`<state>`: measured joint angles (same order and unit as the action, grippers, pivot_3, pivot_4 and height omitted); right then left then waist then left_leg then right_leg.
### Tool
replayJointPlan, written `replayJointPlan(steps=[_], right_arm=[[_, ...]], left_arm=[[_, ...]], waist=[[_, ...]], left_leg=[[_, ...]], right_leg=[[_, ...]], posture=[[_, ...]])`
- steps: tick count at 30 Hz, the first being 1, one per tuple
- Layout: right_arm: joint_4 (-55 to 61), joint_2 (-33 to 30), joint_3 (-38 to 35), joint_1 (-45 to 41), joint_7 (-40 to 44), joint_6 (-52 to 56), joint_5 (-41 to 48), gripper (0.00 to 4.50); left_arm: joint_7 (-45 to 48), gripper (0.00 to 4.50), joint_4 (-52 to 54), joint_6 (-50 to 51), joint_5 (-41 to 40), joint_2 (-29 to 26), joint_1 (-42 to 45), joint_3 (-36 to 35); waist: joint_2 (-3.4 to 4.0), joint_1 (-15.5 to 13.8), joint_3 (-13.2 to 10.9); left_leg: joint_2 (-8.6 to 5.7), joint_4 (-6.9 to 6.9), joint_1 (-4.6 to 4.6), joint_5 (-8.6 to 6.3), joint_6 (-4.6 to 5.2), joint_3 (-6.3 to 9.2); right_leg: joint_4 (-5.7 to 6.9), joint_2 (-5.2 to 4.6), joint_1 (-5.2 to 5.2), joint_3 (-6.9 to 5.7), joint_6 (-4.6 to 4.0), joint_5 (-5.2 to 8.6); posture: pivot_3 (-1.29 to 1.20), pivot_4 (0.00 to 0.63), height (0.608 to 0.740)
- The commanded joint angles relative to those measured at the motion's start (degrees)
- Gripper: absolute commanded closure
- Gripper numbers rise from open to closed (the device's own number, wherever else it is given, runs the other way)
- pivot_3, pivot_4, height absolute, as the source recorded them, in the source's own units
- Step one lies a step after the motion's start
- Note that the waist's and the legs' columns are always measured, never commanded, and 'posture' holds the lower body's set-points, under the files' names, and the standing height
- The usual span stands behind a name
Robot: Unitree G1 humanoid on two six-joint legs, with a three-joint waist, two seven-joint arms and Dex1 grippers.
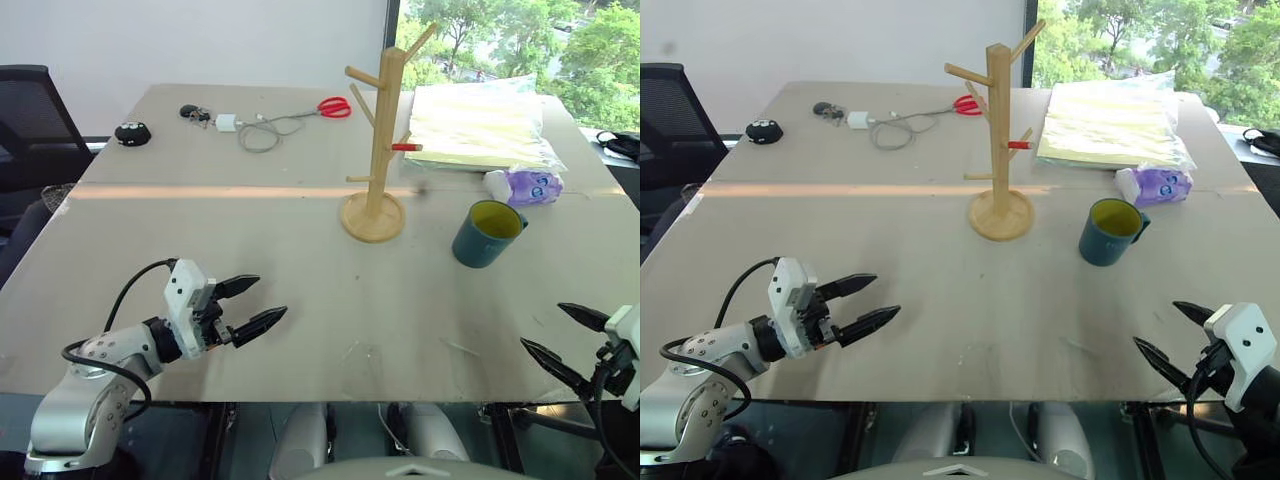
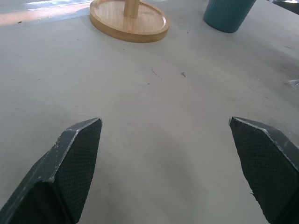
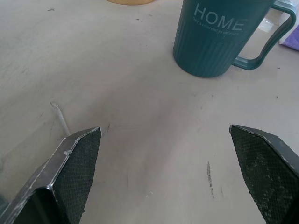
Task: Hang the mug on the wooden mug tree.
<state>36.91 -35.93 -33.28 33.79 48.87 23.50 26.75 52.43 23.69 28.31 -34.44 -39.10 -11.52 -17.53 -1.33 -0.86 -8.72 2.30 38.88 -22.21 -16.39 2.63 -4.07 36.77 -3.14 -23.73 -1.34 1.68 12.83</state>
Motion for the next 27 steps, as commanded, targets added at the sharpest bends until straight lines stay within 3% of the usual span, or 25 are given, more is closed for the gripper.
replayJointPlan(steps=[1, 4, 13, 14, 17, 18, 27], right_arm=[[0.4, -0.07, -0.01, -3.54, -3.8, 0.56, -0.41, 0.06], [-1.96, 0.82, 3.98, -14.67, -14.77, 6.13, -3.53, 0.06], [-15.05, 1.41, 11.22, -32.29, -24.8, 11.77, -8.09, 0.06], [-16.95, 1.59, 11.95, -33.91, -25.25, 11.28, -8.66, 0.06], [-21.03, 2.07, 13.15, -36.75, -25.5, 9.54, -9.76, 0.91], [-22.32, 2.16, 13.39, -37.36, -24.95, 8.7, -9.74, 1.38], [-33.81, 2.72, 16.71, -42.97, -22.13, 1.1, -11.24, 1.38]], left_arm=[[1.1, 0.0, 3.62, 0.78, -3.94, -1.11, 2.38, -0.74], [4.8, 0.0, 8.34, 3.4, -10.94, -2.45, 6.5, 0.99], [4.99, 0.0, 12.25, 4.53, -14.77, -3.6, 12.2, 4.64], [4.83, 0.0, 12.34, 4.5, -14.72, -3.55, 12.47, 4.94], [4.74, 0.0, 12.46, 4.23, -14.66, -3.52, 12.35, 4.92], [4.61, 0.0, 12.53, 4.14, -14.68, -3.47, 12.18, 4.88], [4.62, 0.0, 12.71, 2.35, -13.42, -3.43, 10.23, 4.72]], waist=[[0.0, -0.02, -0.01], [-0.11, 0.15, -0.06], [0.15, 0.05, 0.0], [0.14, 0.11, -0.01], [0.16, 0.2, -0.01], [0.16, 0.19, -0.01], [0.18, 0.21, -0.03]], left_leg=[[0.0, -0.01, 0.0, 0.0, 0.0, 0.0], [-0.02, 0.04, -0.07, 0.01, 0.0, -0.01], [-0.14, 0.03, -0.12, 0.01, 0.02, -0.04], [-0.14, 0.03, -0.14, 0.01, 0.02, -0.04], [-0.14, 0.03, -0.13, 0.01, 0.03, -0.09], [-0.14, 0.03, -0.13, 0.01, 0.03, -0.1], [-0.13, 0.03, -0.11, 0.01, 0.03, -0.1]], right_leg=[[-0.01, 0.01, 0.0, -0.01, 0.0, 0.0], [-0.02, 0.02, -0.06, -0.05, 0.01, -0.01], [0.0, 0.27, -0.07, 0.04, -0.04, -0.02], [0.0, 0.3, -0.07, 0.04, -0.03, -0.02], [-0.02, 0.34, -0.08, 0.14, -0.02, -0.02], [-0.02, 0.35, -0.08, 0.16, -0.01, -0.02], [-0.01, 0.38, -0.07, 0.21, 0.0, -0.02]], posture=[[0.0, 0.15, 0.74], [0.0, 0.15, 0.74], [0.0, 0.15, 0.74], [0.0, 0.15, 0.74], [0.0, 0.15, 0.74], [0.0, 0.15, 0.74], [0.0, 0.15, 0.74]])
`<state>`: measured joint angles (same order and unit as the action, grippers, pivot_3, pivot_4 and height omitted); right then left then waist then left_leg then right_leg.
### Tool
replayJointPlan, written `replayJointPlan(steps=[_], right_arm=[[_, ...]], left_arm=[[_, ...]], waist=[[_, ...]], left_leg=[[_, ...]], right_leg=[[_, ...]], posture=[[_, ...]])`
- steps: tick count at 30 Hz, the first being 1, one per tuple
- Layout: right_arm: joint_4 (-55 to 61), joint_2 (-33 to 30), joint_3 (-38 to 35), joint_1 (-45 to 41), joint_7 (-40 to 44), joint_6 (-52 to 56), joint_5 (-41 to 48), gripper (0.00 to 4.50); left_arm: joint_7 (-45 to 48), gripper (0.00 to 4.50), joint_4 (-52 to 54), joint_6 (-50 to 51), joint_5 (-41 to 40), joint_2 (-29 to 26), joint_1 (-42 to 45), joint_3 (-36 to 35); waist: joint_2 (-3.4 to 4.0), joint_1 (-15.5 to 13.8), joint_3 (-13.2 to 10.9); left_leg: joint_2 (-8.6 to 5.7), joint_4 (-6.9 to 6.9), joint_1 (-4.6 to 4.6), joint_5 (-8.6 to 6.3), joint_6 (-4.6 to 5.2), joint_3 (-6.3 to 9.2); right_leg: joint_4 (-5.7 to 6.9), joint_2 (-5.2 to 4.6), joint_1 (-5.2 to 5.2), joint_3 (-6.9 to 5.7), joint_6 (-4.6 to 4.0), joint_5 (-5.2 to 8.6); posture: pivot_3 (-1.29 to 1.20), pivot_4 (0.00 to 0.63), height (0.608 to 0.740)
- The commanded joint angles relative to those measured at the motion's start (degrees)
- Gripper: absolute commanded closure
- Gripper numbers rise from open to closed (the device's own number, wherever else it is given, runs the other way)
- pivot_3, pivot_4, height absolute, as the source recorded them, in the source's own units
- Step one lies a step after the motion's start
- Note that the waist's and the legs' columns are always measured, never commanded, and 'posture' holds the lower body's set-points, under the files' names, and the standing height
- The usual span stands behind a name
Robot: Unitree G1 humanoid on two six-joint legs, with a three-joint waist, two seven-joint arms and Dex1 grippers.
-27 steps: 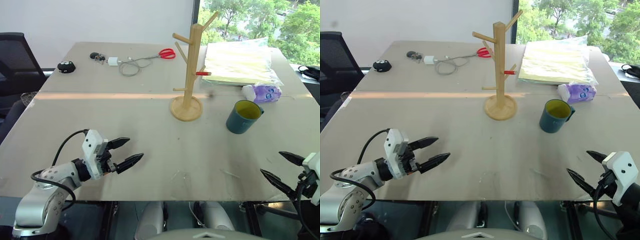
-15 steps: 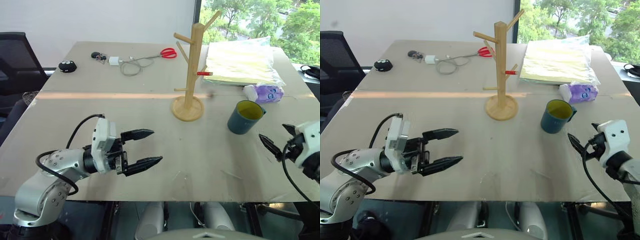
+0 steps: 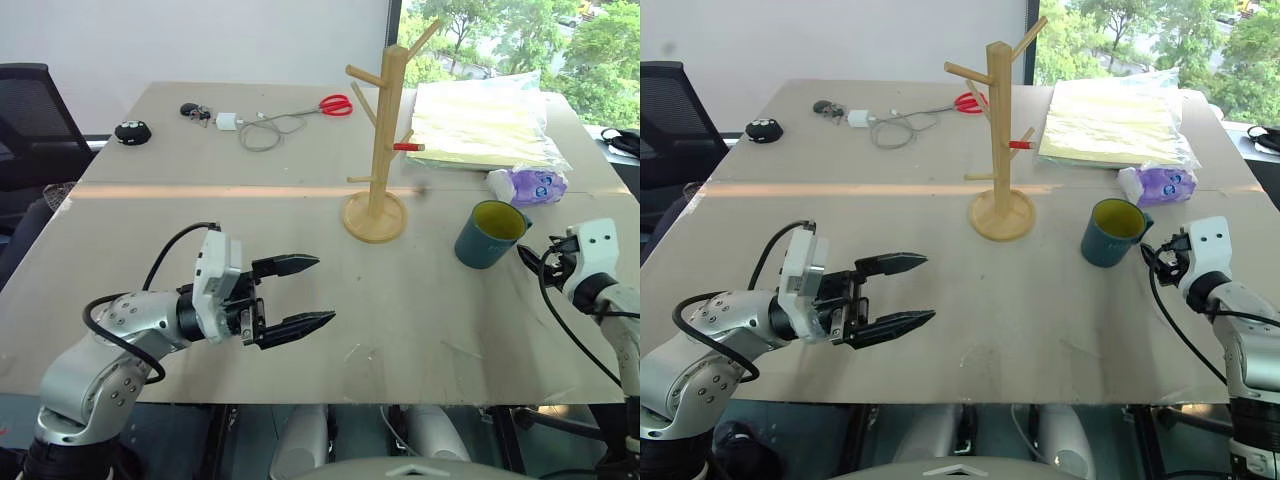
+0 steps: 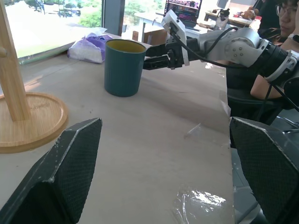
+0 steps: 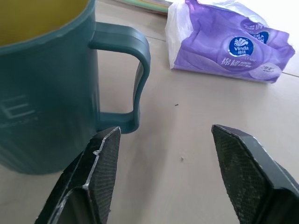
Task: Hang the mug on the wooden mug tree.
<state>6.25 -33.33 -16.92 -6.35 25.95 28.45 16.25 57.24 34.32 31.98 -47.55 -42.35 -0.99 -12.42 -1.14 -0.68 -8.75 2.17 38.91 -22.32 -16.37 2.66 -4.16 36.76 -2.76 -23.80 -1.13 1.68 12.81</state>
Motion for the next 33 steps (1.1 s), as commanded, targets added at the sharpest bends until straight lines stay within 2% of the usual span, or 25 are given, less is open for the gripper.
replayJointPlan(steps=[1, 8, 11, 15, 16, 20, 24, 28, 31, 33], right_arm=[[-4.55, 0.33, 0.81, -3.68, 0.97, -4.74, -0.92, 1.38], [-12.6, 1.85, 3.35, -7.99, 2.64, -9.96, -1.87, 1.38], [-16.31, 2.92, 3.89, -9.97, 3.21, -12.27, -1.96, 2.2], [-18.71, 3.61, 4.23, -11.33, 4.33, -15.0, -1.72, 4.24], [-18.79, 3.69, 4.18, -11.39, 4.56, -15.27, -1.54, 4.44], [-15.89, 3.22, 3.61, -10.37, 5.91, -15.31, -0.35, 4.44], [-7.72, 1.77, 3.4, -9.72, 5.93, -11.65, 0.81, 4.44], [6.27, 0.19, 5.38, -11.34, 5.06, -1.71, 3.4, 4.44], [16.0, -1.47, 10.02, -16.96, 4.34, 8.66, 4.9, 4.44], [19.0, -2.75, 13.52, -21.55, 4.15, 14.16, 4.18, 4.44]], left_arm=[[-0.35, 0.0, 2.17, -1.4, -0.17, -0.18, -0.34, -0.39], [-0.74, 0.0, 2.46, -2.08, 0.15, -0.19, -1.24, -0.73], [-0.33, 0.0, 2.13, -2.81, 0.09, -0.21, -2.01, -1.1], [0.81, 0.0, 1.27, -4.06, -0.14, -0.47, -3.09, -2.37], [0.96, 0.0, 1.2, -4.24, -0.19, -0.52, -3.22, -2.53], [1.2, 0.0, 1.26, -4.68, -0.35, -0.51, -3.7, -2.85], [-0.58, 0.0, 1.15, -5.48, -0.38, 0.69, -3.94, -3.53], [-5.23, 0.0, -0.51, -11.17, 2.9, 6.34, -3.3, -4.88], [-4.11, 0.0, -1.75, -11.29, 0.82, 6.68, -4.44, -6.39], [-3.5, 0.0, -2.49, -11.11, -0.02, 6.26, -5.08, -7.68]], waist=[[0.0, 0.07, 0.0], [0.01, 0.1, 0.0], [0.01, 0.18, -0.01], [0.03, 0.17, -0.02], [0.03, 0.17, -0.02], [0.04, 0.12, -0.02], [0.1, 0.12, -0.06], [0.11, 0.18, -0.07], [0.28, 0.23, -0.18], [0.29, 1.24, -0.2]], left_leg=[[0.0, 0.0, 0.01, 0.0, 0.0, -0.01], [0.01, 0.0, 0.05, 0.0, 0.0, -0.07], [0.02, 0.0, 0.06, 0.0, 0.0, -0.11], [0.02, 0.0, 0.06, 0.0, 0.0, -0.12], [0.02, 0.0, 0.06, 0.0, 0.0, -0.12], [0.02, 0.0, 0.07, 0.0, 0.0, -0.13], [0.04, 0.0, 0.07, 0.0, 0.0, -0.13], [0.06, -0.01, 0.09, 0.0, -0.01, -0.09], [0.04, -0.01, 0.09, 0.0, 0.0, -0.18], [0.08, -0.01, 0.08, 0.0, 0.0, -0.25]], right_leg=[[0.01, 0.01, 0.0, 0.04, 0.0, 0.0], [0.03, 0.08, 0.0, 0.18, 0.0, -0.01], [0.02, 0.08, 0.0, 0.23, 0.0, -0.01], [0.02, 0.08, 0.0, 0.24, 0.0, -0.01], [0.02, 0.07, 0.0, 0.24, 0.0, -0.01], [0.03, 0.07, 0.0, 0.24, 0.0, -0.01], [0.03, 0.07, 0.0, 0.24, 0.0, -0.01], [0.03, 0.09, 0.01, 0.26, 0.0, -0.01], [0.04, 0.06, 0.0, 0.25, 0.0, -0.01], [0.07, 0.07, -0.1, 0.33, -0.01, -0.02]], posture=[[0.0, 0.15, 0.74], [0.0, 0.15, 0.74], [0.0, 0.15, 0.74], [0.0, 0.15, 0.74], [0.0, 0.15, 0.74], [0.0, 0.15, 0.74], [0.0, 0.15, 0.74], [0.0, 0.15, 0.74], [0.0, 0.15, 0.74], [0.0, 0.15, 0.74]])
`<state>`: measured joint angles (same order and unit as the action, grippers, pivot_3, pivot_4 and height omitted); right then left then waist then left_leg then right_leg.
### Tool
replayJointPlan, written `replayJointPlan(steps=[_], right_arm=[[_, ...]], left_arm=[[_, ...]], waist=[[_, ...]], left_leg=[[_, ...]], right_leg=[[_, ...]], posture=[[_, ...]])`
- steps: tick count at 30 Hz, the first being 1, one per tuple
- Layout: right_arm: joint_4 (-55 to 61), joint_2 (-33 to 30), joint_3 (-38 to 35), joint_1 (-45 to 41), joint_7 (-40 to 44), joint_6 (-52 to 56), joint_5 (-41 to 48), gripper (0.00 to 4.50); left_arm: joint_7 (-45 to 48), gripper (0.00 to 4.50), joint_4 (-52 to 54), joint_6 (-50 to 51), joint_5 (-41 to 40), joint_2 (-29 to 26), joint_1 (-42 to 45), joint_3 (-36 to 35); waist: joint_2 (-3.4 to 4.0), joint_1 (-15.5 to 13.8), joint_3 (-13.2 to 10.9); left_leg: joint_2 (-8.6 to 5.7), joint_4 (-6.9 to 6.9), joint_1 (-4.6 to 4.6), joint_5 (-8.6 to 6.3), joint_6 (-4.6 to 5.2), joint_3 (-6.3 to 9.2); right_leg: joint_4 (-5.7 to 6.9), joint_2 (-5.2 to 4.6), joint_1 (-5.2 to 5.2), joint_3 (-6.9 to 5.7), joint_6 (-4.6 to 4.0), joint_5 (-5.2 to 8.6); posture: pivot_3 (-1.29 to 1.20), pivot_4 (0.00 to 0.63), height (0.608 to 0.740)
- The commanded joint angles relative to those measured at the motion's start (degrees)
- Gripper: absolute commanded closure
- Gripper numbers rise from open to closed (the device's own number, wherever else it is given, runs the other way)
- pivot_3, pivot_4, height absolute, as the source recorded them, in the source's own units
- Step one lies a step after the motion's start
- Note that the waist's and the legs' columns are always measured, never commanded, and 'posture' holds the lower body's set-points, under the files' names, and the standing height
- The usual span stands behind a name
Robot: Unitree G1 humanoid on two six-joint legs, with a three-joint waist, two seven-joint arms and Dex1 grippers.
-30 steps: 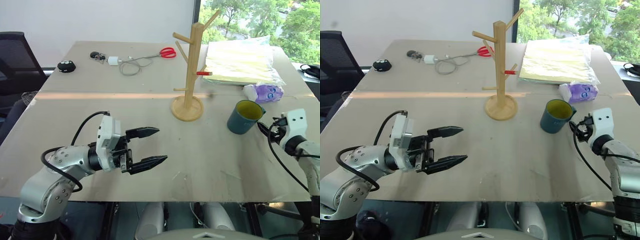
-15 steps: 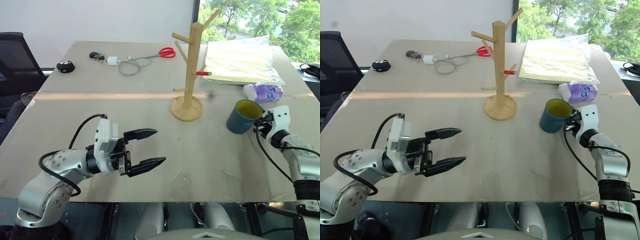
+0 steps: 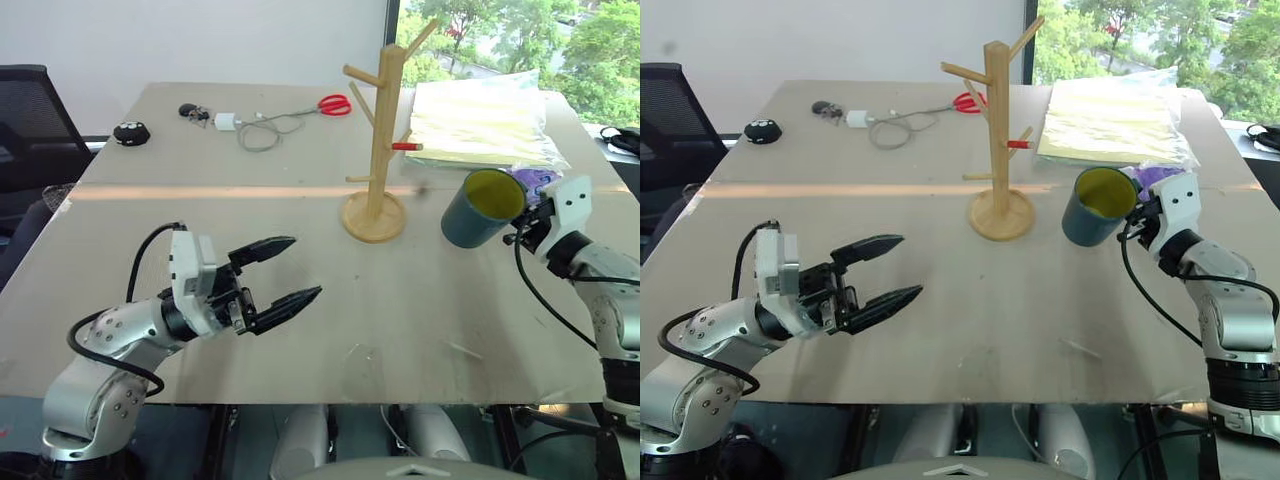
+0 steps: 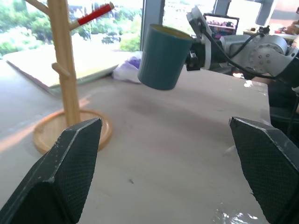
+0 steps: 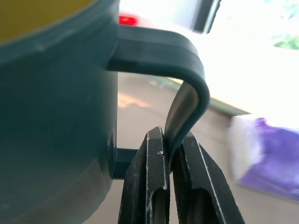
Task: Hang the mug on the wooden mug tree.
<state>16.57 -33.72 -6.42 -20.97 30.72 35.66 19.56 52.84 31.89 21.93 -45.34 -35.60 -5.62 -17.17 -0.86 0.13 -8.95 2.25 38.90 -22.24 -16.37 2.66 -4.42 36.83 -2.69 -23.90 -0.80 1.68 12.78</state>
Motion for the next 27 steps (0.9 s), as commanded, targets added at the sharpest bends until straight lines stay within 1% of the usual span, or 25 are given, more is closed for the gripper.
replayJointPlan(steps=[1, 4, 6, 9, 11, 16, 17, 25, 27], right_arm=[[9.7, -2.84, 4.39, -8.9, -0.7, 9.37, 0.61, 4.44], [11.17, -2.06, 6.36, -14.46, -1.99, 15.91, 1.54, 4.44], [11.4, -1.76, 7.46, -17.69, -1.69, 18.43, 2.19, 4.44], [10.57, -1.41, 8.69, -22.04, -1.1, 21.17, 2.81, 4.44], [8.79, -1.42, 10.03, -24.45, -0.71, 21.89, 2.34, 4.44], [4.32, -1.36, 12.79, -27.79, 0.41, 20.81, 0.98, 4.44], [3.44, -1.26, 13.52, -28.3, 0.71, 20.32, 0.6, 4.44], [-5.06, 2.33, 17.6, -32.22, 1.18, 16.17, -3.21, 4.44], [-6.64, 2.94, 18.68, -32.73, 2.74, 15.6, -3.33, 4.44]], left_arm=[[1.19, 0.0, -0.26, -1.17, -2.31, -0.62, -0.78, -3.39], [0.62, 0.0, 0.59, -0.77, -2.54, -0.66, -1.71, -3.98], [-0.54, 0.0, 2.01, -0.23, -2.86, -0.49, -2.22, -3.88], [-2.89, 0.0, 4.53, 0.63, -3.43, -0.32, -2.7, -3.29], [-4.48, 0.0, 5.9, 1.27, -3.86, -0.26, -2.74, -2.87], [-7.3, 0.0, 7.57, 2.4, -4.61, -0.28, -2.38, -2.4], [-7.63, 0.0, 7.65, 2.53, -4.8, -0.32, -2.41, -2.53], [-8.86, 0.0, 8.18, 2.39, -5.56, -0.36, -3.99, -3.76], [-8.97, 0.0, 8.28, 2.09, -5.57, -0.26, -4.6, -4.07]], waist=[[0.0, 0.55, 0.0], [-0.19, 0.32, 0.1], [-0.19, -0.01, 0.1], [-0.19, 0.1, 0.07], [-0.2, 0.16, 0.07], [-0.21, 0.3, 0.08], [-0.2, 0.35, 0.07], [-0.2, 0.69, 0.07], [-0.2, 0.59, 0.07]], left_leg=[[0.01, 0.0, 0.0, 0.0, 0.0, 0.03], [0.02, -0.04, 0.0, 0.0, -0.01, 0.17], [-0.02, -0.04, -0.19, 0.0, -0.01, 0.3], [-0.08, 0.01, -0.52, 0.01, -0.02, 0.2], [-0.08, 0.02, -0.57, 0.07, -0.12, 0.2], [-0.08, 0.01, -0.56, 0.1, -0.18, 0.26], [-0.07, 0.01, -0.56, 0.04, -0.07, 0.26], [-0.04, 0.01, -0.52, 0.01, 0.0, 0.22], [-0.04, 0.01, -0.53, 0.02, -0.03, 0.22]], right_leg=[[0.01, 0.0, 0.0, -0.02, 0.0, 0.0], [-0.01, 0.0, 0.02, -0.18, -0.02, 0.02], [-0.08, -0.08, -0.02, -0.25, -0.02, 0.02], [-0.09, -0.16, -0.33, -0.24, 0.0, 0.0], [-0.09, -0.17, -0.35, -0.24, 0.02, -0.02], [-0.08, -0.14, -0.35, -0.3, 0.02, -0.02], [-0.08, -0.14, -0.35, -0.31, 0.02, -0.02], [-0.06, -0.06, -0.35, -0.27, 0.12, -0.07], [-0.06, -0.07, -0.35, -0.28, 0.17, -0.1]], posture=[[0.0, 0.15, 0.74], [0.0, 0.15, 0.74], [0.0, 0.15, 0.74], [0.0, 0.15, 0.74], [0.0, 0.15, 0.74], [0.0, 0.15, 0.74], [0.0, 0.15, 0.74], [0.0, 0.15, 0.74], [0.0, 0.15, 0.74]])
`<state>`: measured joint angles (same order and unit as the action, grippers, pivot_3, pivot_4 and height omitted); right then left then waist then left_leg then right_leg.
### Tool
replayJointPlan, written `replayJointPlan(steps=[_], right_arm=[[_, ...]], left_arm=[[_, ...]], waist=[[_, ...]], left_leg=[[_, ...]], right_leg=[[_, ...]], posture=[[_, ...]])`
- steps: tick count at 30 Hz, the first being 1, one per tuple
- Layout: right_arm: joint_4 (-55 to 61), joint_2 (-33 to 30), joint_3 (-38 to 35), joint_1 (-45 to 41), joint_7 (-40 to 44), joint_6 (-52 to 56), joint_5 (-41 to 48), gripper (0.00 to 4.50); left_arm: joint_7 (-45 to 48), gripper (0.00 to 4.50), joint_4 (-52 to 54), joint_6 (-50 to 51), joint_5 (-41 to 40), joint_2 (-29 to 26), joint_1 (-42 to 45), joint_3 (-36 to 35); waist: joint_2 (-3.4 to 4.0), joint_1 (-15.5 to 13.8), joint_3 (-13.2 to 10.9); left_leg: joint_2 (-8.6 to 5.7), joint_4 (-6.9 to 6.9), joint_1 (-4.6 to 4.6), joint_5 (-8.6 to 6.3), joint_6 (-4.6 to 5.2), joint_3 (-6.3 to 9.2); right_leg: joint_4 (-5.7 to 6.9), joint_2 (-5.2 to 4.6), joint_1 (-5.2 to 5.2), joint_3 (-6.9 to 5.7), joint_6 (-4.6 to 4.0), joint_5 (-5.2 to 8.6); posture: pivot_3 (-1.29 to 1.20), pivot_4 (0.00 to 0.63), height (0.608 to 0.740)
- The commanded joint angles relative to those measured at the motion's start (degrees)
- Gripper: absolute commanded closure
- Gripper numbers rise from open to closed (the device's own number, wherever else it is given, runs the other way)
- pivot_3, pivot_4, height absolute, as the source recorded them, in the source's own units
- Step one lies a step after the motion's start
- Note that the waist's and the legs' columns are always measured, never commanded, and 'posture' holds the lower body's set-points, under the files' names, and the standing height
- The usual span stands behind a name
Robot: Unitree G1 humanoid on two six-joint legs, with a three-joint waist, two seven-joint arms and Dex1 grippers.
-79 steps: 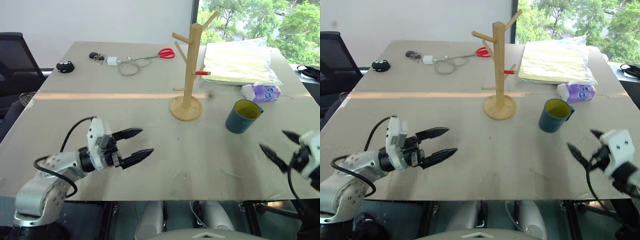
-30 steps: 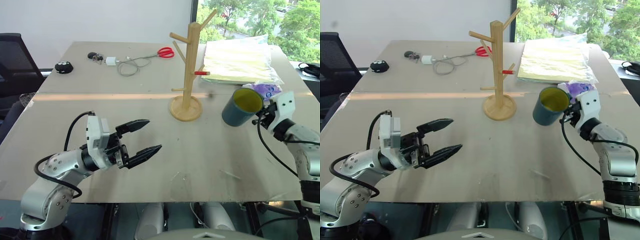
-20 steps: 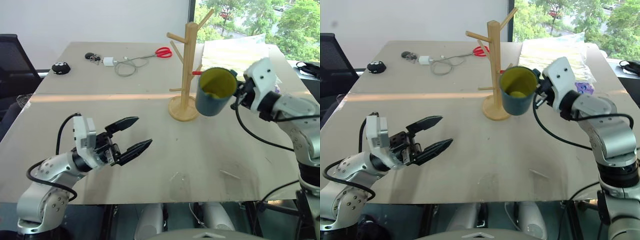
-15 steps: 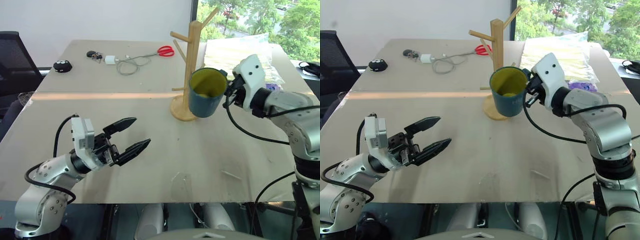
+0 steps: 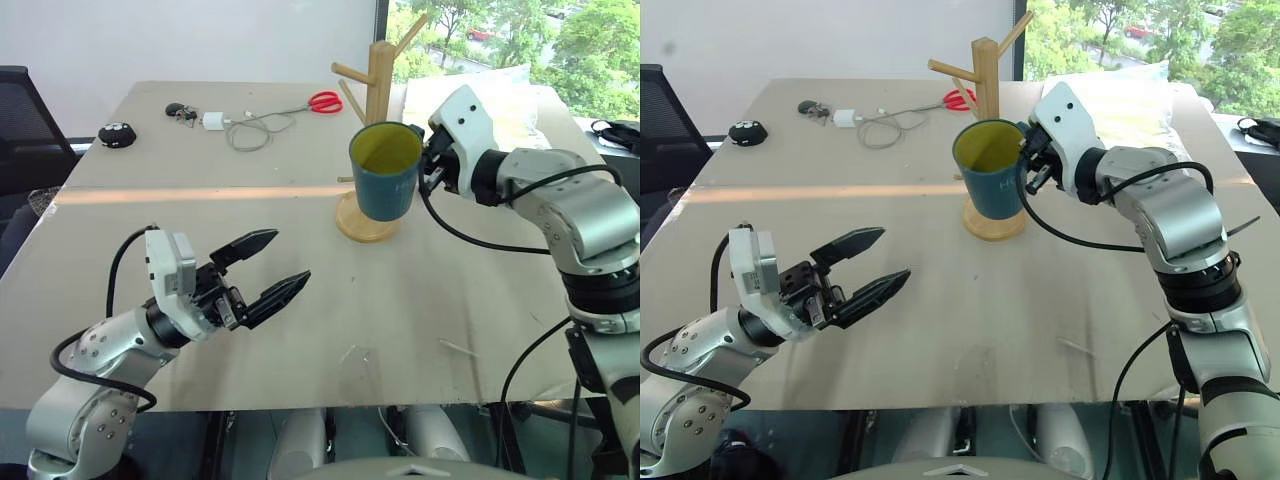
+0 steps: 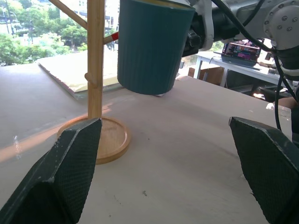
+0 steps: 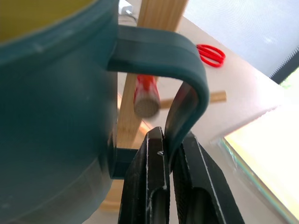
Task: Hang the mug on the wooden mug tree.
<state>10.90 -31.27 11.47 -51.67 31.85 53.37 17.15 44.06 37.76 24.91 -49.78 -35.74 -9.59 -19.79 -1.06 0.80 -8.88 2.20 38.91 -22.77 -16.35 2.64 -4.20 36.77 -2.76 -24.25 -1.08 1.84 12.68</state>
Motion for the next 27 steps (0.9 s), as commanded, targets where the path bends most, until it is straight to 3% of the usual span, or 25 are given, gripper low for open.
replayJointPlan(steps=[1, 3, 6, 10, 16, 20, 23, 24, 27], right_arm=[[-1.44, 0.94, 1.1, -2.1, 2.24, -2.39, -0.85, 4.44], [-2.34, 1.62, 1.74, -1.9, 3.19, -3.07, -1.07, 4.44], [-2.52, 1.78, 2.18, -1.23, 3.63, -4.27, -2.16, 3.62], [1.07, 0.66, -2.25, 0.6, 2.27, -3.2, -1.54, 1.65], [15.84, -6.59, -14.83, 15.32, 9.98, -6.25, 6.98, 1.65], [19.09, -9.91, -22.52, 25.18, 13.38, -9.15, 10.71, 1.65], [22.32, -11.9, -30.62, 38.13, 16.94, -10.87, 13.53, 0.77], [23.12, -11.93, -33.35, 44.06, 18.09, -13.52, 12.69, 0.16], [24.67, -11.11, -40.93, 60.13, 22.25, -19.06, 11.92, 0.02]], left_arm=[[-0.12, 0.0, 2.43, -1.07, -1.08, -0.06, -0.98, -1.53], [0.0, 0.0, 2.45, -1.4, -1.03, 0.05, -1.53, -1.58], [-0.09, 0.0, 2.57, -1.58, -1.16, 0.07, -1.89, -1.52], [-0.05, 0.0, 2.67, -1.35, -1.56, -0.14, -2.45, -1.68], [-0.34, 0.0, 0.61, 0.26, -0.18, -1.43, -2.54, -0.41], [0.97, 0.0, -1.1, -0.23, 2.55, -2.43, -3.69, 0.42], [3.66, 0.0, -3.75, -1.36, 4.73, -3.14, -5.35, 0.27], [4.81, 0.0, -4.81, -1.95, 5.7, -3.48, -6.28, -0.01], [7.76, 0.0, -7.71, -3.36, 7.71, -4.44, -8.98, -1.63]], waist=[[0.0, -0.07, 0.0], [0.01, -0.08, -0.01], [0.01, -0.06, -0.01], [0.01, -0.13, -0.01], [-0.01, -1.13, 0.01], [0.0, -0.79, 0.0], [-0.02, -0.91, 0.01], [-0.04, -1.0, 0.02], [-0.04, -1.75, 0.04]], left_leg=[[0.0, 0.0, -0.01, 0.0, 0.0, 0.0], [0.0, 0.0, -0.02, 0.01, -0.02, 0.0], [0.0, 0.0, -0.03, 0.05, -0.08, 0.01], [0.0, -0.01, -0.03, 0.05, -0.08, 0.01], [-0.04, -0.02, -0.11, 0.01, -0.03, 0.15], [-0.02, -0.02, -0.04, -0.04, 0.04, 0.04], [0.0, -0.02, 0.0, -0.05, 0.06, 0.07], [0.0, -0.03, 0.01, -0.05, 0.06, 0.08], [0.01, -0.03, 0.01, -0.05, 0.06, 0.14]], right_leg=[[0.0, -0.01, 0.0, 0.0, 0.0, 0.0], [-0.01, -0.02, 0.0, -0.01, 0.0, 0.0], [-0.01, -0.02, 0.0, -0.03, 0.02, -0.01], [-0.01, -0.03, 0.0, -0.03, 0.02, -0.01], [-0.08, -0.12, 0.03, -0.21, 0.03, -0.01], [-0.07, -0.1, 0.03, -0.15, 0.04, -0.01], [-0.06, -0.07, 0.05, -0.16, -0.14, 0.11], [-0.06, -0.05, 0.06, -0.16, -0.15, 0.11], [-0.07, 0.0, 0.1, -0.2, -0.14, 0.14]], posture=[[0.0, 0.15, 0.74], [0.0, 0.15, 0.74], [0.0, 0.15, 0.74], [0.0, 0.15, 0.74], [0.0, 0.15, 0.74], [0.0, 0.15, 0.74], [0.0, 0.15, 0.74], [0.0, 0.15, 0.74], [0.0, 0.15, 0.74]])
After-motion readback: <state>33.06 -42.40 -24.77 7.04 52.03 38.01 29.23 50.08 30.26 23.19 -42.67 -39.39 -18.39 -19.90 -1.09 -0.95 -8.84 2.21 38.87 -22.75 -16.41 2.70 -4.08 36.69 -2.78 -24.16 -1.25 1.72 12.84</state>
